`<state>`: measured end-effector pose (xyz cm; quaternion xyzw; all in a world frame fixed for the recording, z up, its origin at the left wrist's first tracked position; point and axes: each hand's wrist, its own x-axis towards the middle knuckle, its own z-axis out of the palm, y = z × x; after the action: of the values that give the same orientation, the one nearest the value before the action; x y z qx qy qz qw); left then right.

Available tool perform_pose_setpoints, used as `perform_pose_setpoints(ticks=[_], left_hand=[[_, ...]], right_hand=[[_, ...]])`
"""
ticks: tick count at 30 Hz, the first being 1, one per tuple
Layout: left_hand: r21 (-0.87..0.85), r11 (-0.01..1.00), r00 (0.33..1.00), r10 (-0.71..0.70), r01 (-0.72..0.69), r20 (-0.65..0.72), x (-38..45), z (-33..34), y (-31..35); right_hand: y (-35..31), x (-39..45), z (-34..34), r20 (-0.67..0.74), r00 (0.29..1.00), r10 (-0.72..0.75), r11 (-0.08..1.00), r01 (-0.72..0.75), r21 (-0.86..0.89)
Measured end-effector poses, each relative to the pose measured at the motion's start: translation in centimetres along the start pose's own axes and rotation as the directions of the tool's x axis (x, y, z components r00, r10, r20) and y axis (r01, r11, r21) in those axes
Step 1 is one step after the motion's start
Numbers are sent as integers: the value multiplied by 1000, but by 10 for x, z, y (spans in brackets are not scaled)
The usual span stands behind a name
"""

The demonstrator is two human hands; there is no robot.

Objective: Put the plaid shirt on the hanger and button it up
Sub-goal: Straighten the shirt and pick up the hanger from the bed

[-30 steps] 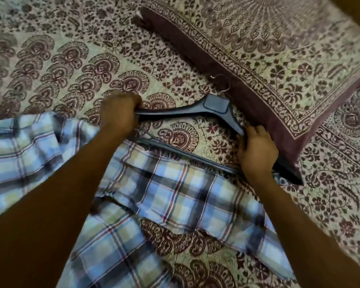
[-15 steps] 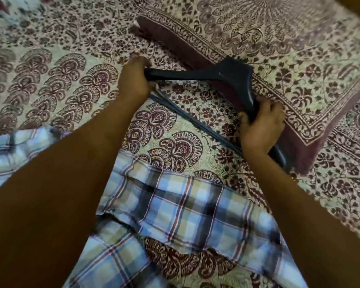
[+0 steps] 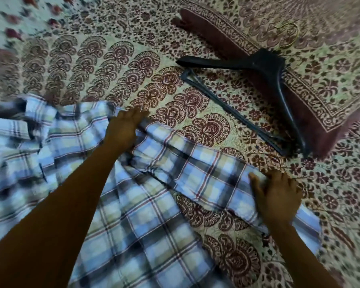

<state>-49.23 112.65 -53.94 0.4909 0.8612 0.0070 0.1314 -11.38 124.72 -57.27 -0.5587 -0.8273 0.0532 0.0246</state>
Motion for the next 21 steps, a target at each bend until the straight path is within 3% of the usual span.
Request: perform_pose_setpoints(ticks=[3, 6, 12, 14, 16, 21], left_hand=[[146, 989, 998, -19, 10, 62, 17, -5, 11], [148, 986, 989, -99, 82, 113, 33, -16, 25], [-90, 990, 974, -128, 113, -188, 58, -30, 56], [-233, 965, 973, -164, 123, -165, 60, -20, 61], [-362, 924, 977, -179, 127, -113, 55, -8, 65], [-276, 961, 941, -95, 2, -326, 2, 19, 79]], right_hand=[[13, -2, -6, 55, 998, -5, 1000, 6, -2], [24, 4, -13, 108, 994, 32, 995, -42, 88], [45, 49, -36, -161, 985, 65, 997, -59, 43], [51, 68, -34, -220, 975, 25, 999, -34, -38], [54, 76, -25, -192, 981, 37, 995, -53, -83], [55, 45, -6, -206, 961, 187, 981, -173, 82]])
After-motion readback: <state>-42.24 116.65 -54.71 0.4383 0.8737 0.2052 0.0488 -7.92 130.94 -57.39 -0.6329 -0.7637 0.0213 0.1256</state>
